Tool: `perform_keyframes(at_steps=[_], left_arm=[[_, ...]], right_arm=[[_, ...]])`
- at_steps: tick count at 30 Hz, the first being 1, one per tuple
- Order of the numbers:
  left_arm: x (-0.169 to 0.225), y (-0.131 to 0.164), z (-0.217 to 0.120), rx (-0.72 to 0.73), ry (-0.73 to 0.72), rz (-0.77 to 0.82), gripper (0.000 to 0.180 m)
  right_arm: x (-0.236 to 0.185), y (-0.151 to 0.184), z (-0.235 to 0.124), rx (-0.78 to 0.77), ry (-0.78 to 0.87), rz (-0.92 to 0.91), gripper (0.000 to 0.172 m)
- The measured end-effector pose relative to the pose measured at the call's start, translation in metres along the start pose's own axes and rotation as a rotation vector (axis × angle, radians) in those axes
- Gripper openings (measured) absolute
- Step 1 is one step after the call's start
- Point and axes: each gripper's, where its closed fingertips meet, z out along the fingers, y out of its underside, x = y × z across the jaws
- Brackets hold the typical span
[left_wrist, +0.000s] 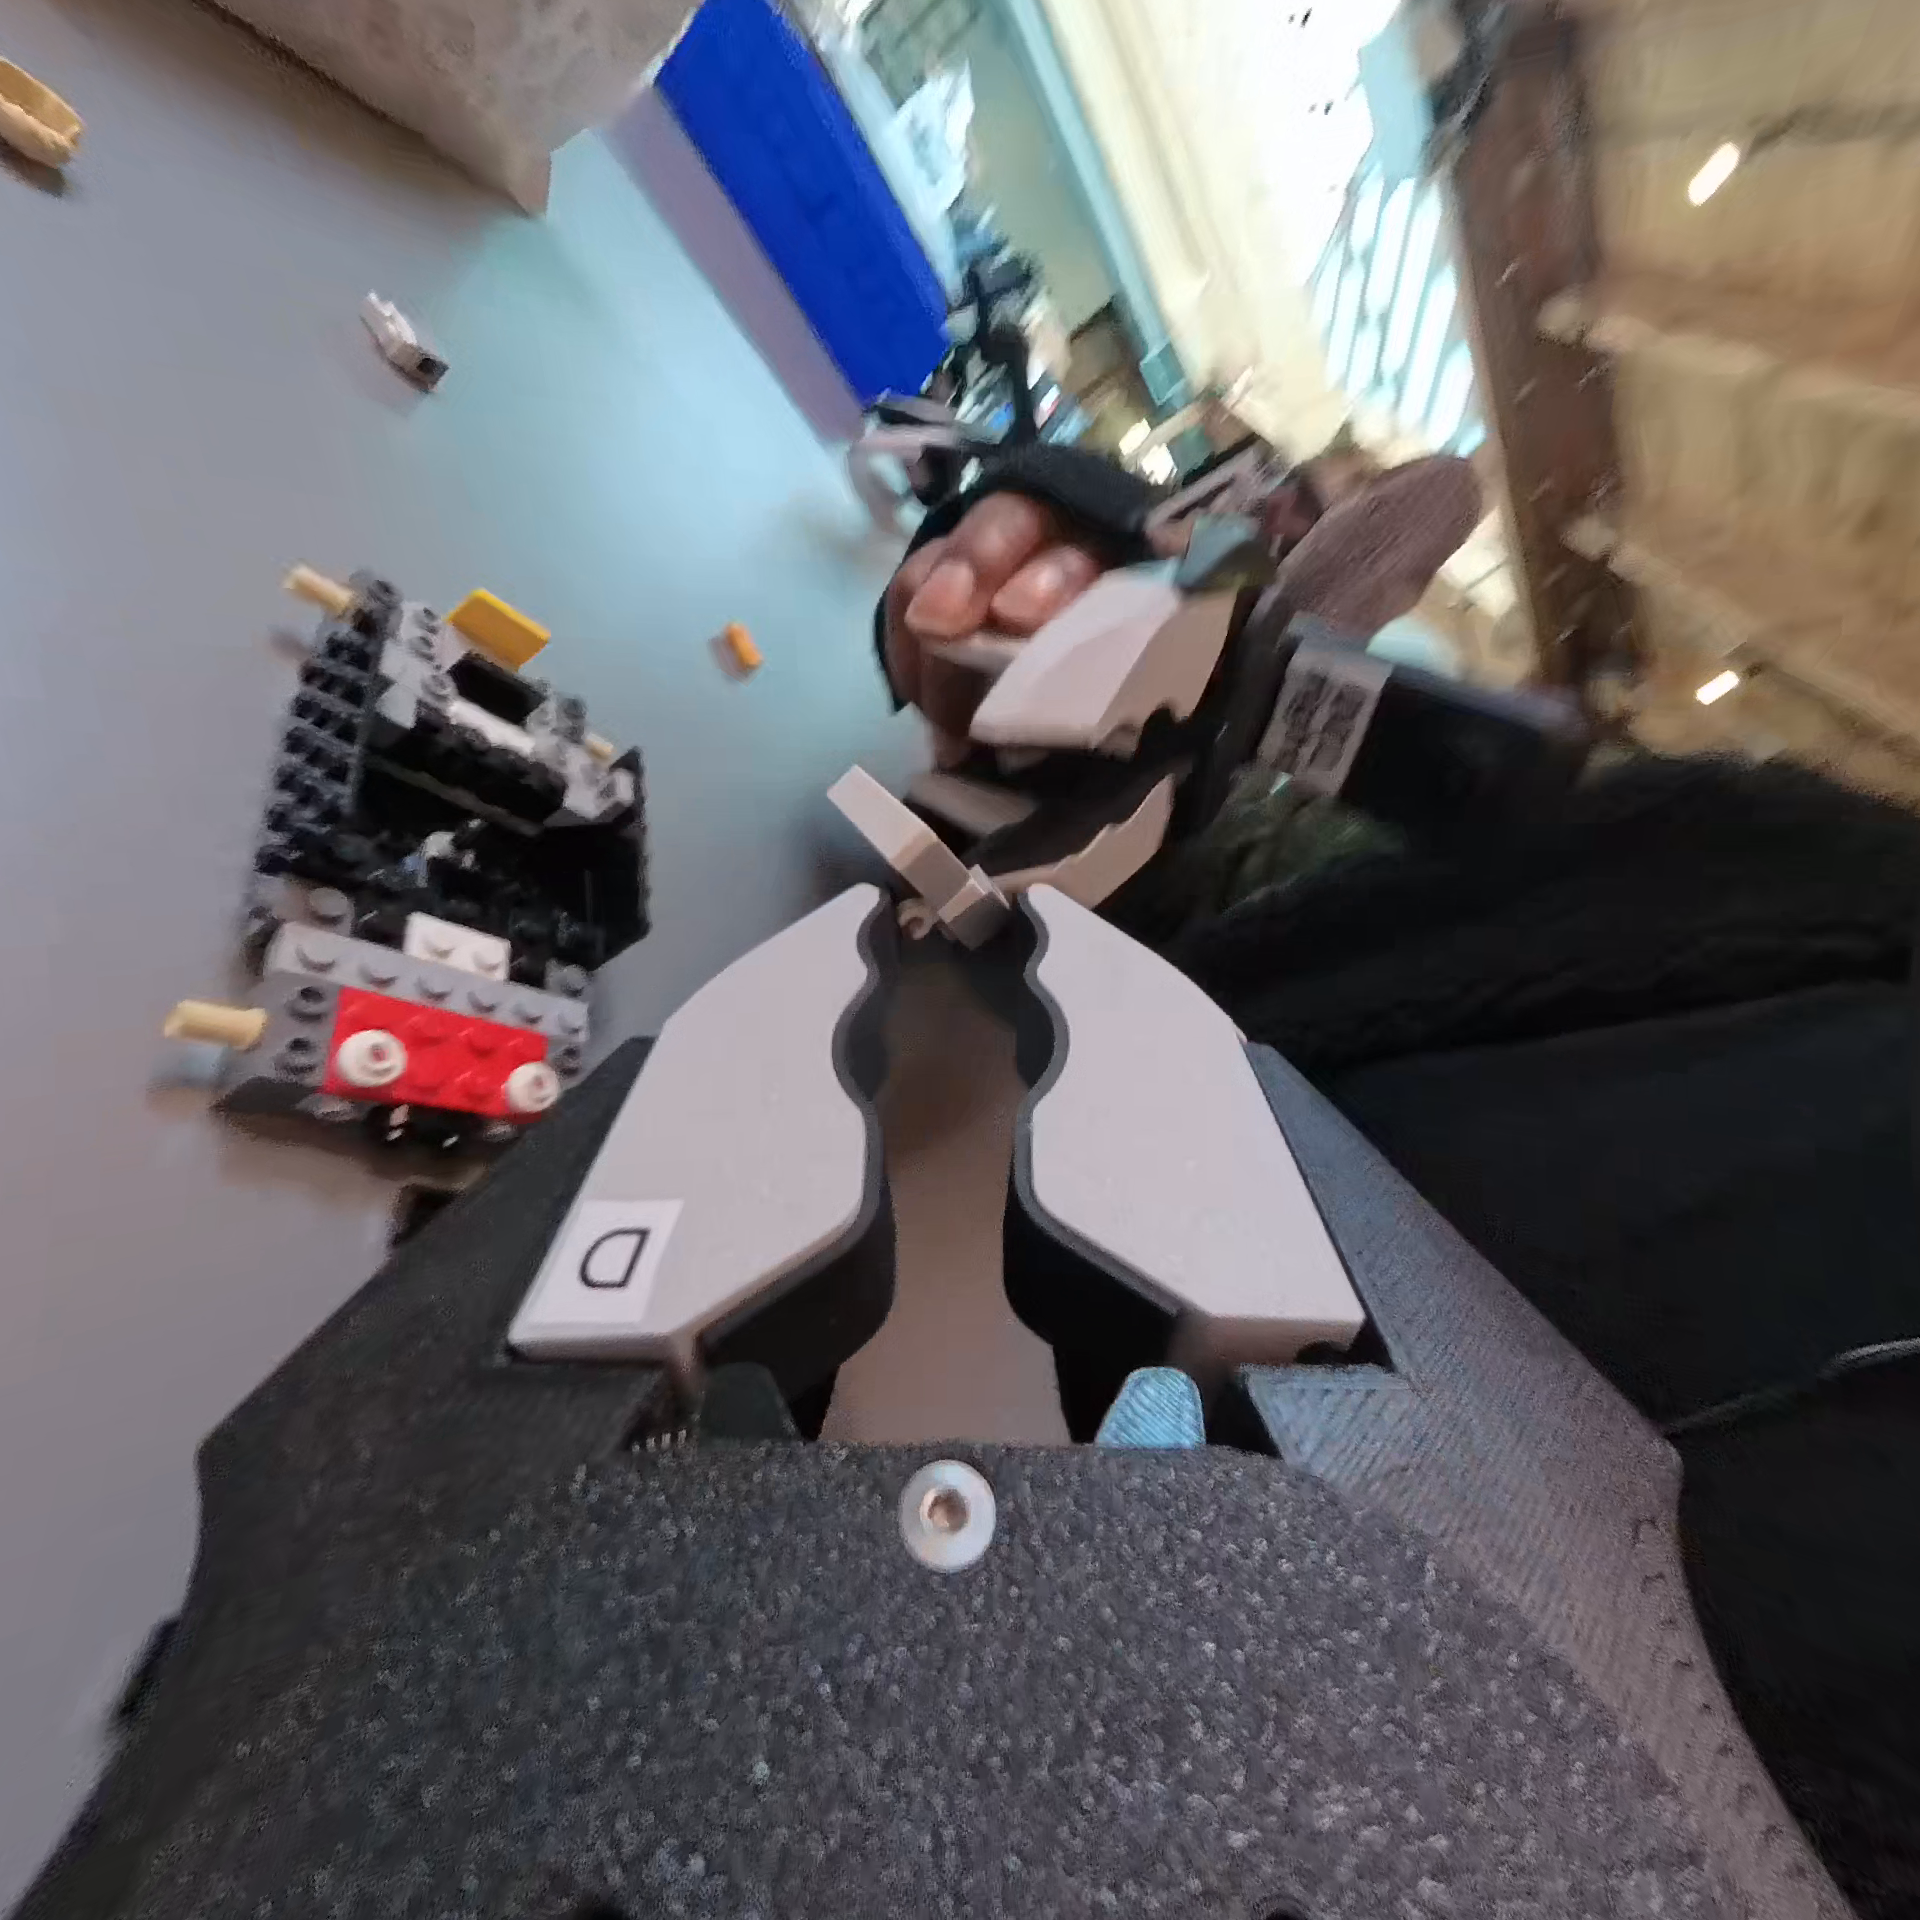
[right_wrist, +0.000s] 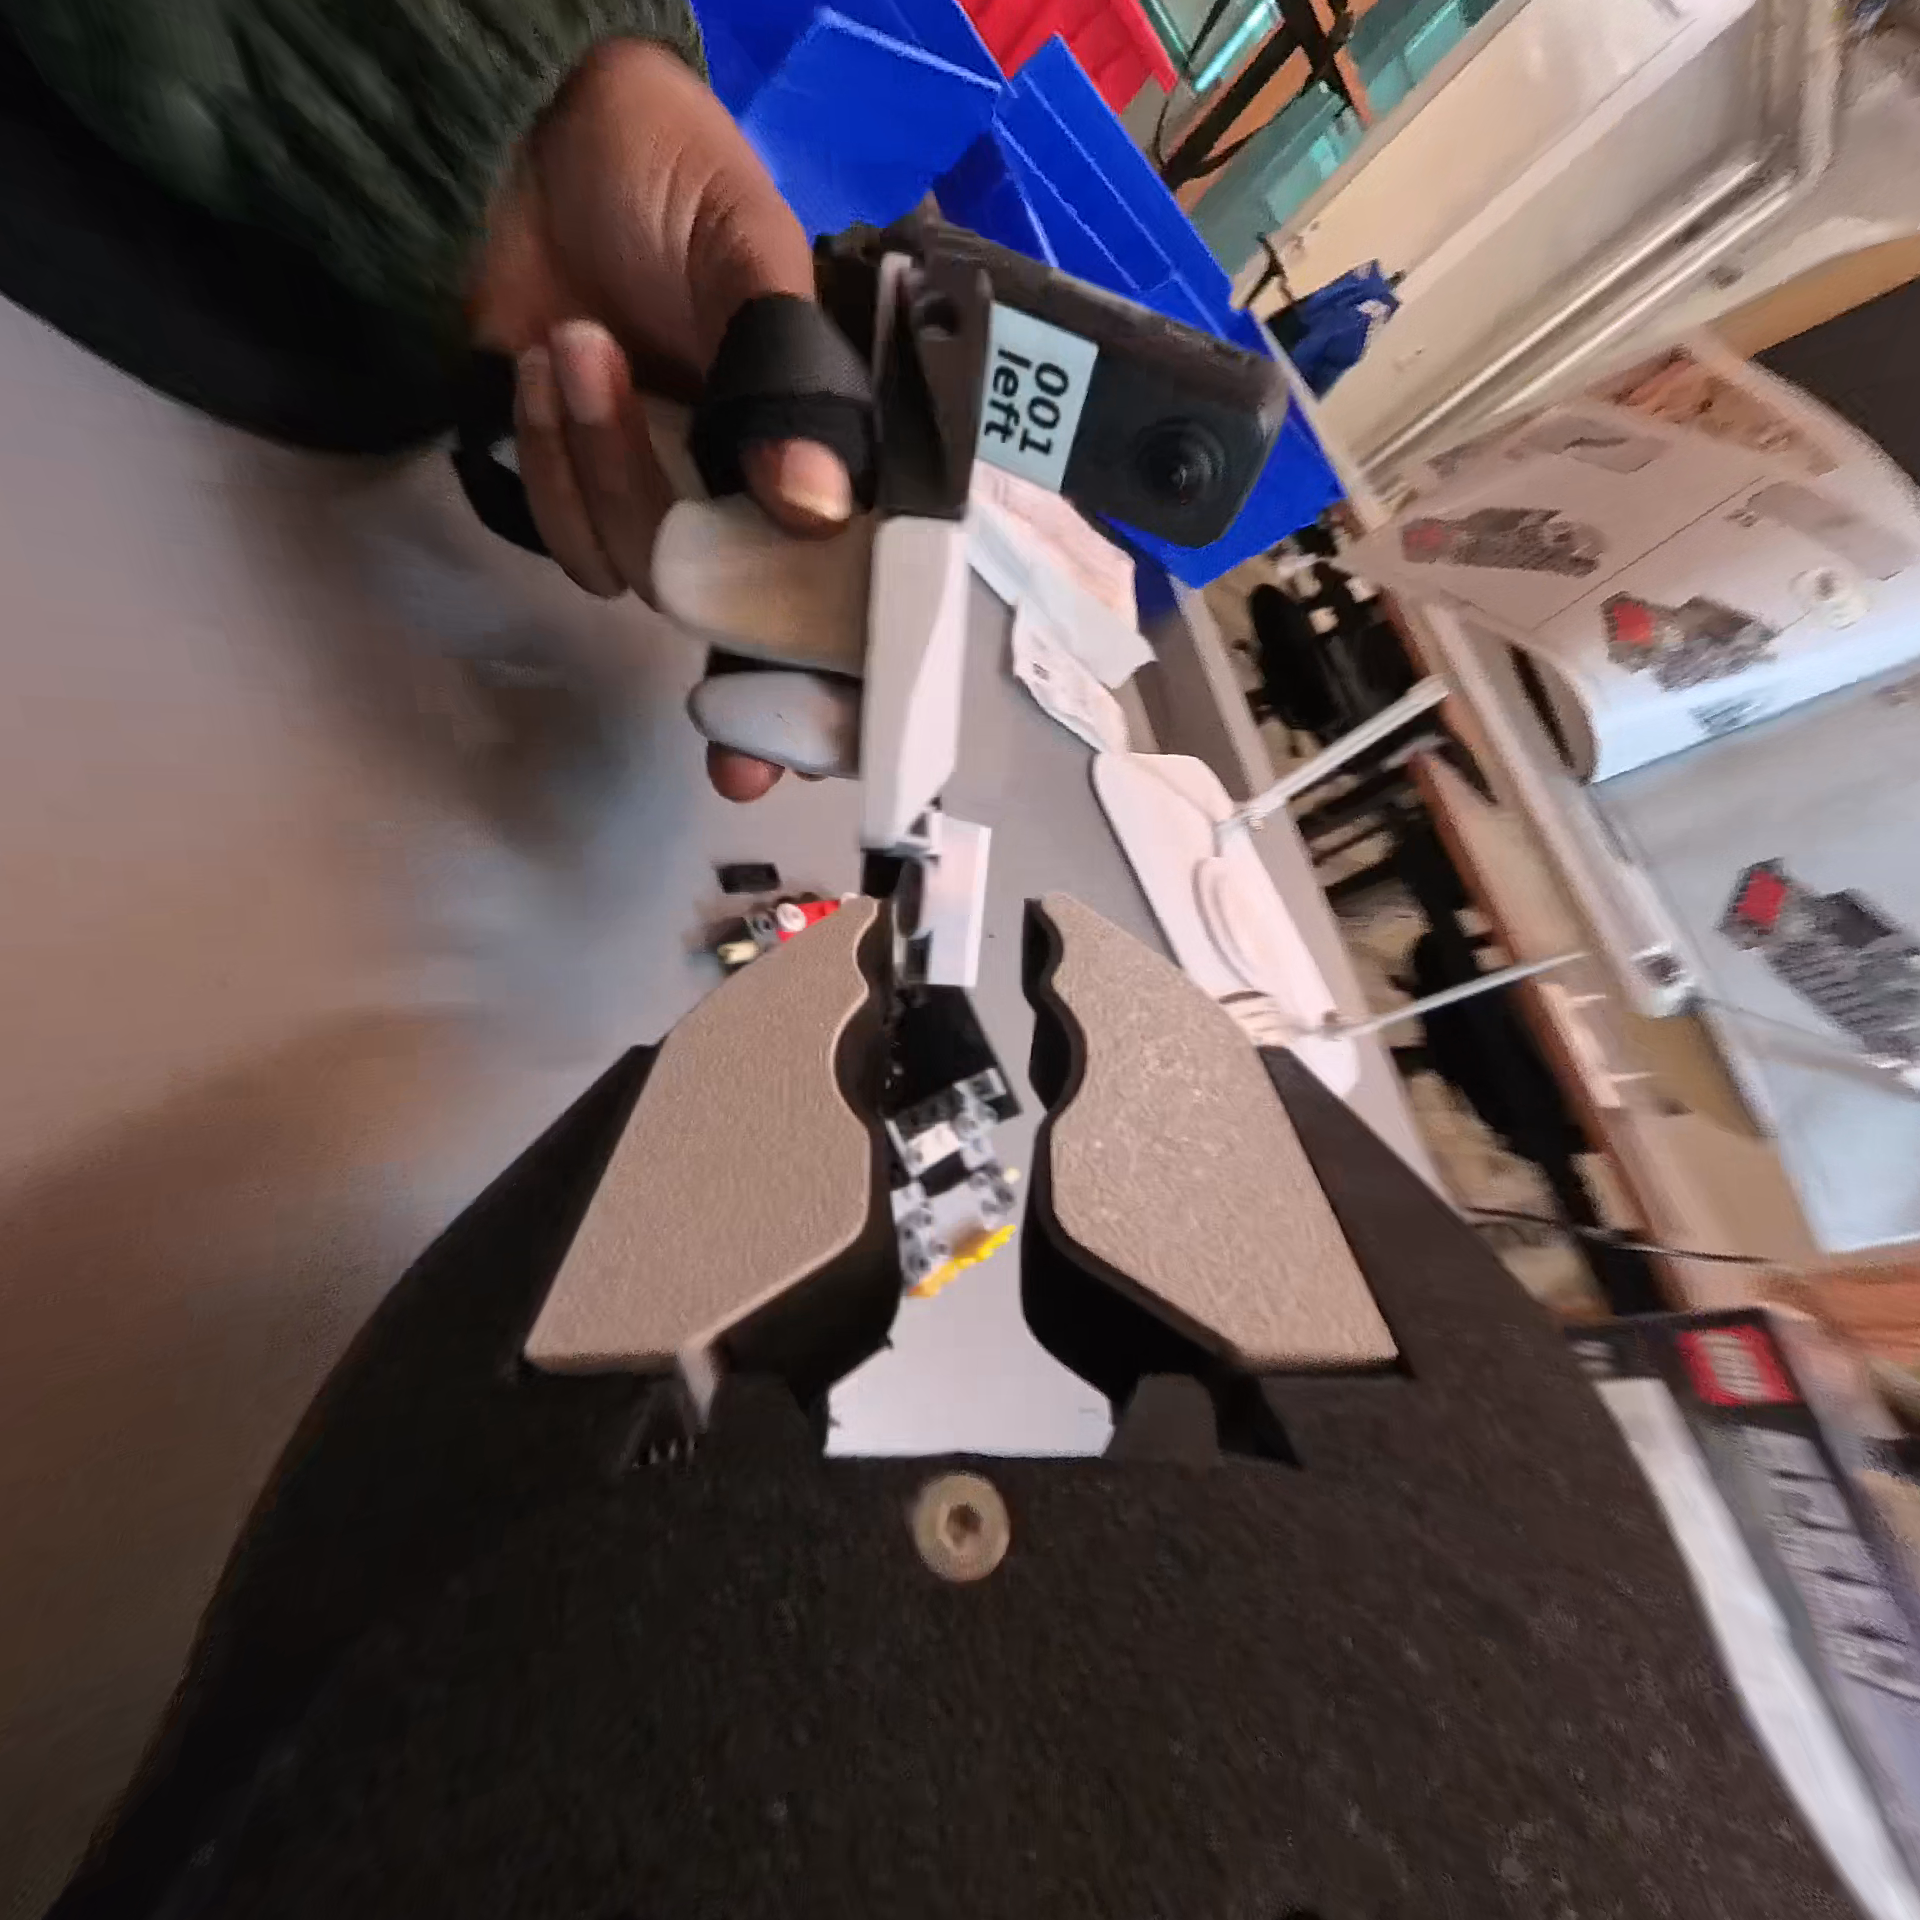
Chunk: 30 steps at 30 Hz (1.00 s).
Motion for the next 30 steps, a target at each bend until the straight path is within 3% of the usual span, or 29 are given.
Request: perform_keyframes(at_steps=[1, 7, 12, 17, 23, 30], left_arm=[[-0.005, 0.007, 0.0, -0.059, -0.047, 0.049, 0.02], [-0.021, 0.059, 0.009, -0.385, -0.175, 0.201, 0.02], [-0.021, 0.061, 0.012, -0.411, -0.2, 0.258, 0.029], [-0.021, 0.027, 0.0, -0.267, -0.265, 0.315, 0.029], [-0.026, -0.045, -0.039, -0.017, -0.474, 0.426, 0.028], [-0.049, -0.122, -0.107, 0.256, -0.681, 0.447, 0.028]], right_arm=[[-0.001, -0.001, -0.002, 0.02, -0.034, 0.063, 0.023], [0.021, 0.003, -0.013, 0.099, -0.038, 0.331, 0.022], [0.047, 0.02, -0.002, 0.047, 0.043, 0.393, 0.02], [0.124, 0.033, 0.035, -0.023, 0.139, 0.388, 0.011], [0.234, 0.036, 0.126, -0.081, 0.237, 0.303, 0.009], [0.269, 0.023, 0.206, -0.193, 0.273, 0.163, 0.006]])
